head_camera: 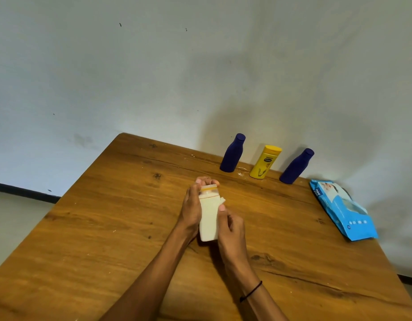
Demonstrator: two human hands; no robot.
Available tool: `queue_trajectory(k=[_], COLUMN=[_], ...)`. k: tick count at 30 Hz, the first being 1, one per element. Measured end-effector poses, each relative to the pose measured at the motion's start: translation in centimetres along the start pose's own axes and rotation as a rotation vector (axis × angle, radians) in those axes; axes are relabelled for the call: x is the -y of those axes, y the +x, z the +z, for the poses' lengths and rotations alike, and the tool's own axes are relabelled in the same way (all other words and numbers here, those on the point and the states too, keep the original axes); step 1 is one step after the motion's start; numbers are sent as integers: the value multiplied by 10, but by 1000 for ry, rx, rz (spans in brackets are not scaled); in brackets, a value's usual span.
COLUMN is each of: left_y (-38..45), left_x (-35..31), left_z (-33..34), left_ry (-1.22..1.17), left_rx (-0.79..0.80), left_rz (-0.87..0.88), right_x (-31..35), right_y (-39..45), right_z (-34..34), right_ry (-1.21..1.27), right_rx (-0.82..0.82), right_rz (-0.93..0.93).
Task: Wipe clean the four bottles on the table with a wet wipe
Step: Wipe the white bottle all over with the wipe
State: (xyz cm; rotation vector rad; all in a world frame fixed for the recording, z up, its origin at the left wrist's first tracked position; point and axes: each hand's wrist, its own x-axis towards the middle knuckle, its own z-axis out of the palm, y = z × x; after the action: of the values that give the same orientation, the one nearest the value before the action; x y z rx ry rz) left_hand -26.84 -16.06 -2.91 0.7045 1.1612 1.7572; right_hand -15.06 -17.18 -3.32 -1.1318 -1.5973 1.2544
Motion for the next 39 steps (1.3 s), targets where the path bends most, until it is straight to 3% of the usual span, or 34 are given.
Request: queue_trajectory(k=[7, 15, 21, 27, 35, 39], left_y=[0, 0, 0, 1, -8, -9], left_x=[-3, 12, 13, 16, 8, 4], left_z=[0, 3, 1, 0, 4, 5], left_ry=[15, 326, 437, 472, 486, 416], left_rx=[-67, -10, -25, 20, 177, 192], left_rz=[-41, 172, 194, 172, 215, 250], right_x=[-1, 5, -2, -3, 23, 28], right_y=[-6, 2, 7, 8, 23, 29], right_z=[2, -10, -20, -13, -18, -31], right_ry=[-147, -492, -898, -1129, -1195, -1074], right_rx=[20, -219, -202, -93, -56, 43], right_rz=[-80, -227, -337, -381, -258, -200])
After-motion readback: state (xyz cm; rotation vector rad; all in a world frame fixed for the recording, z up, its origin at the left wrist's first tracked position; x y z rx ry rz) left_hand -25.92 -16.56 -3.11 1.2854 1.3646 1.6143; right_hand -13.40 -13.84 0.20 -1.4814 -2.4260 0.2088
